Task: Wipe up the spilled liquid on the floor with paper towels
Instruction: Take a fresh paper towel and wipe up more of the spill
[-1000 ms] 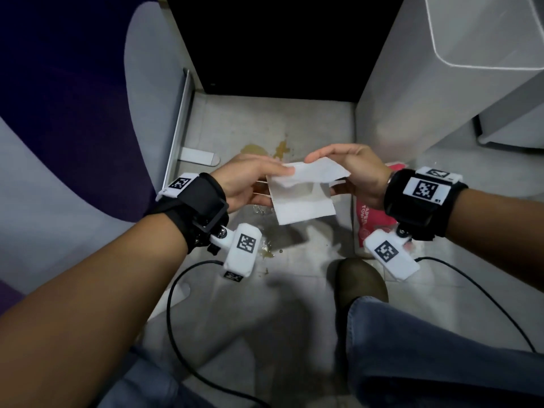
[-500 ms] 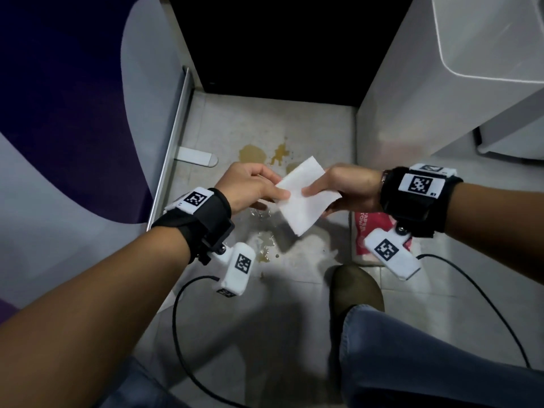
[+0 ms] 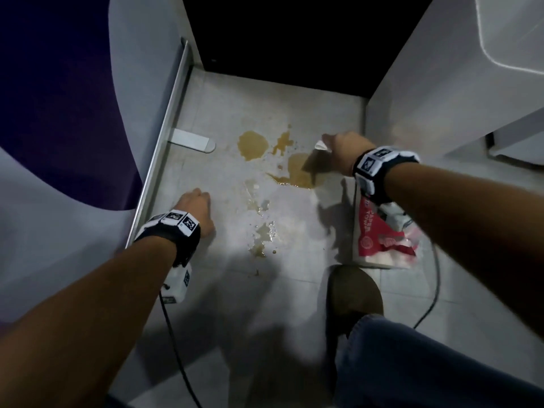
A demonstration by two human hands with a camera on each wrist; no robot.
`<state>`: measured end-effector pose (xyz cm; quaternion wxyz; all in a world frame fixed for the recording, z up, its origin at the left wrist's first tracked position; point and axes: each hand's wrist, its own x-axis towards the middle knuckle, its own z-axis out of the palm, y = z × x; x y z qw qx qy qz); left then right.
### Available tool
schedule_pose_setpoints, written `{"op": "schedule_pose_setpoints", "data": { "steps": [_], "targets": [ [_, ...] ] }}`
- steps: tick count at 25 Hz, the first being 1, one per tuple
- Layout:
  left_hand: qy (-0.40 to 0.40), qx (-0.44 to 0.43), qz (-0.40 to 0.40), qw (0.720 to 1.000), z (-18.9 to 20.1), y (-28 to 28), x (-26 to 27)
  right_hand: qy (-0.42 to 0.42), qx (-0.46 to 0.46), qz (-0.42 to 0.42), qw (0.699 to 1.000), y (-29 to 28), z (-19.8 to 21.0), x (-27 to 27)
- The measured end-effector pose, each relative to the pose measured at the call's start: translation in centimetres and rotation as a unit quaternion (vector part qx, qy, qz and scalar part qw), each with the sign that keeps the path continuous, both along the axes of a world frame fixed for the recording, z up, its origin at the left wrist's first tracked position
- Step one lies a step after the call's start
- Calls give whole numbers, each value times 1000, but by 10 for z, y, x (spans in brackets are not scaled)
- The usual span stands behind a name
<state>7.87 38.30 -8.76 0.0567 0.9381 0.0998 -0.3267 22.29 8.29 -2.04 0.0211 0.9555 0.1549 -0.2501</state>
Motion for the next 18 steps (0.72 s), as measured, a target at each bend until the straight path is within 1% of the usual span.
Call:
{"op": "schedule_pose_setpoints", "data": {
  "steps": [2, 4, 7, 9, 13, 16, 18],
  "targets": [
    [16, 10, 5, 1000, -15, 6, -9, -10, 40, -57, 998, -1, -27, -11],
    [20, 10, 5, 1000, -25, 6, -16, 20, 69, -103, 992, 0, -50, -26],
    [17, 4, 11, 1000, -34, 5, -20, 57, 104, -146, 982, 2, -76, -46],
    [26, 0, 11, 1000, -37, 7, -19, 33, 123, -157, 979, 5, -91, -52],
    [49, -13, 18, 999, -34, 9, -20, -34, 79, -136, 987, 7, -106, -54],
    [59, -17, 27, 998, -31, 9, -19, -15, 113, -174, 978, 11, -115, -49],
    [62, -18, 24, 998, -29, 8, -19, -19, 126, -205, 970, 17, -121, -46]
  ]
}}
